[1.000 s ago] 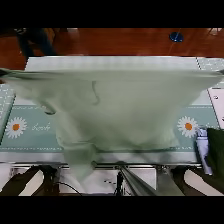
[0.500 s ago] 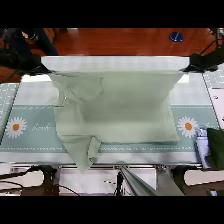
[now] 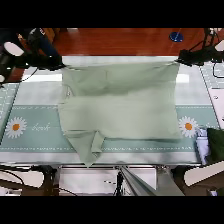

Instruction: Fold the shirts.

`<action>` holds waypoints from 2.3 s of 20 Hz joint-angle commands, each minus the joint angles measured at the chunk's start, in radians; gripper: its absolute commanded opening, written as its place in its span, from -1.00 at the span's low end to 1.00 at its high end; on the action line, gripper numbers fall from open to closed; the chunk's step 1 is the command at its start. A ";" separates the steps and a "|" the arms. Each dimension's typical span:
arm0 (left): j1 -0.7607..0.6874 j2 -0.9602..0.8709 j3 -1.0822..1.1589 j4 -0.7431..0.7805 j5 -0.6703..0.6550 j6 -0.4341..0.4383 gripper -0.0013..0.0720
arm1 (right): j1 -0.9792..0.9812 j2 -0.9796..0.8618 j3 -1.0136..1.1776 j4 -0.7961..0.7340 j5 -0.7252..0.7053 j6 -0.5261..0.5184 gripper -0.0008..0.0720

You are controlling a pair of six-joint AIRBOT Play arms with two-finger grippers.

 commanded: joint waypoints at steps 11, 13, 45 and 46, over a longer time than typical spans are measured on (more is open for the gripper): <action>-0.033 -0.064 0.001 0.037 -0.044 0.023 -0.91 | -0.011 -0.042 0.000 -0.014 0.135 -0.016 -0.89; -0.018 -0.046 0.001 0.047 -0.197 0.015 -0.91 | -0.016 -0.003 0.000 -0.079 0.248 -0.016 -0.89; 0.310 0.431 -0.747 0.076 -0.517 0.028 0.97 | -0.259 0.361 -0.655 -0.004 0.495 -0.224 0.23; 0.307 0.447 -0.783 0.056 -0.517 0.028 0.97 | -0.259 0.381 -0.678 -0.003 0.470 -0.232 0.23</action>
